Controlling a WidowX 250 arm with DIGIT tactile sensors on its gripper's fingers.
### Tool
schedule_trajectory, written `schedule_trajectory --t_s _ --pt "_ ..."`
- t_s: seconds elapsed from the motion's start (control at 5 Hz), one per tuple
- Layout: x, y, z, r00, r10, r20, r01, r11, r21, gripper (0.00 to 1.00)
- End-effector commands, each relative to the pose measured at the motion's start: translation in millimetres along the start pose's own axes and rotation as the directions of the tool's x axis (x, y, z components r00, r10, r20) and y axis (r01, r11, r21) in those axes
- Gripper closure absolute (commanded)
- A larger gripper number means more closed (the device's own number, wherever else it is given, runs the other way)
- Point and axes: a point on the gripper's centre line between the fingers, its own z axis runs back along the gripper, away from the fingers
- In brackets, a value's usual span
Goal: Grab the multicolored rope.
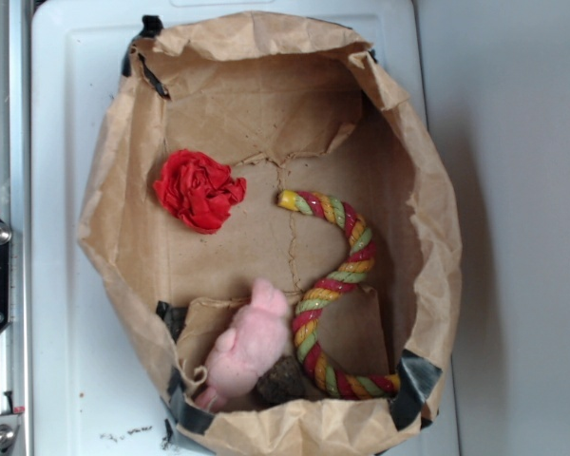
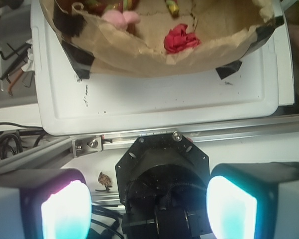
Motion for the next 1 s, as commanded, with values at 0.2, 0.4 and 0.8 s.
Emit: schedule_trajectory --t_s 0.2,0.4,0.8 --pt "107.8 41.4 -50.5 0.967 0.212 0.14 -0.205 0.977 -0.066 0.0" --pt "104.2 1.0 -24.9 0.895 0.421 0.145 -0.404 0.905 -0.134 0.0" --pt "118.4 2.4 -46.6 0.844 0.5 0.196 -0.472 0.864 -0.174 0.0"
